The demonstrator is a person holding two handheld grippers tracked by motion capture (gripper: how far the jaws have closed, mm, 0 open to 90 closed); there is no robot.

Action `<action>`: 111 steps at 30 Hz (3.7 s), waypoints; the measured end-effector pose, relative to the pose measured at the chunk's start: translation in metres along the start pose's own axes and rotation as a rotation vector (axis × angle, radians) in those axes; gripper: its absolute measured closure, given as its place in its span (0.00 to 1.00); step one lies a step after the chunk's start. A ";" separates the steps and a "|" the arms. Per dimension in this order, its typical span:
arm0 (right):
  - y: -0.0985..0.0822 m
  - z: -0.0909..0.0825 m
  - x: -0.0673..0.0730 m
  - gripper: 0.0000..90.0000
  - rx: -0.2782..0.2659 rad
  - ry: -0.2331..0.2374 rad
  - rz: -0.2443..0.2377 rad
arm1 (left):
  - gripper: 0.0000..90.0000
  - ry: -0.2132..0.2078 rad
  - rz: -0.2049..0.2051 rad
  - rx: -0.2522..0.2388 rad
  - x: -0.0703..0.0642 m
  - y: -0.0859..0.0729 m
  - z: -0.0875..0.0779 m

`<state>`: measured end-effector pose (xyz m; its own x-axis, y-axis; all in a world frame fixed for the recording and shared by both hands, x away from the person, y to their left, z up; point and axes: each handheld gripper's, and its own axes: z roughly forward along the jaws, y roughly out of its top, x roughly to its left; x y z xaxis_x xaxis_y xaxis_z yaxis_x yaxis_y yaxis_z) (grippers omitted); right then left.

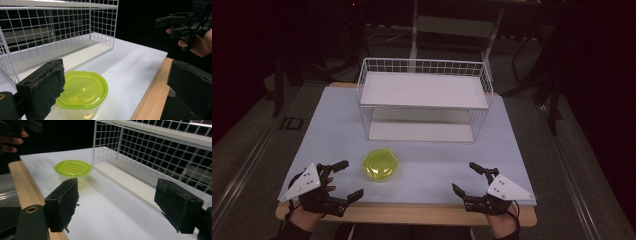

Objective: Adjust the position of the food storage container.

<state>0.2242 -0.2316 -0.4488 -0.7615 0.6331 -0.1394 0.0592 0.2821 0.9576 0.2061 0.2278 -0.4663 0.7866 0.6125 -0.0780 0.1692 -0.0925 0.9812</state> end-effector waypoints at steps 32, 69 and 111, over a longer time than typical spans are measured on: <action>0.018 -0.014 -0.001 0.14 -0.093 -0.030 0.005 | 0.11 -0.003 -0.047 0.081 0.022 0.033 -0.003; 0.017 -0.007 0.005 0.14 -0.052 -0.015 -0.025 | 1.00 0.133 -0.286 0.583 0.067 -0.038 0.074; 0.013 -0.005 0.003 0.15 -0.015 -0.005 -0.036 | 1.00 0.065 -0.438 0.590 0.048 -0.034 0.173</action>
<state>0.2194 -0.2293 -0.4352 -0.7595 0.6264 -0.1752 0.0221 0.2940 0.9555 0.3405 0.1246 -0.5340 0.5398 0.7341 -0.4120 0.7655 -0.2246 0.6029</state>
